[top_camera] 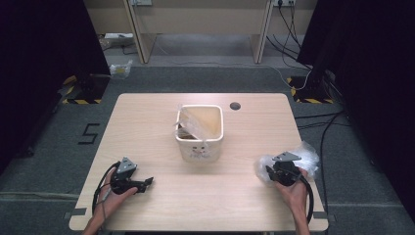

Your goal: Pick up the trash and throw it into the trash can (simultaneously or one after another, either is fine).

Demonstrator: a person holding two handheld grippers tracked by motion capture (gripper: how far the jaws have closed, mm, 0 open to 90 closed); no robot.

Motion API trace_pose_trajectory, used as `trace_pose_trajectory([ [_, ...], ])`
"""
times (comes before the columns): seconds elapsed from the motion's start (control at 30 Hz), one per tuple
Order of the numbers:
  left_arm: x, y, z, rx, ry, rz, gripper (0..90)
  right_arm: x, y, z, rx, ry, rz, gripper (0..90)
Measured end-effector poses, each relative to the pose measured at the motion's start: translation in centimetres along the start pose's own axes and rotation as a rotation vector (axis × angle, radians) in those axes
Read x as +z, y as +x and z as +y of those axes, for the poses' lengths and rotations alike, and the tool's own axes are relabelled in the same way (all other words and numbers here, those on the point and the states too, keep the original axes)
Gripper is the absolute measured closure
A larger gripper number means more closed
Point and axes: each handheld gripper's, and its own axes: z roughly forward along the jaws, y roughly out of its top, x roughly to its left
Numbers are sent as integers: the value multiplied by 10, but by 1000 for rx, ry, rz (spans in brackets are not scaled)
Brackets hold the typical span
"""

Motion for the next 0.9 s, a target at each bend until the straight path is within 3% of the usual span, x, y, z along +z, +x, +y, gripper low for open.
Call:
trace_pose_trajectory([
  [0.17,0,0,0,0,1,-1,116,-16,-2,6,-23,-88,16,771],
  [0.47,0,0,0,0,1,-1,116,-59,0,28,-17,-273,66,785],
  [0.9,0,0,0,0,1,-1,116,-94,1,56,16,-444,165,787],
])
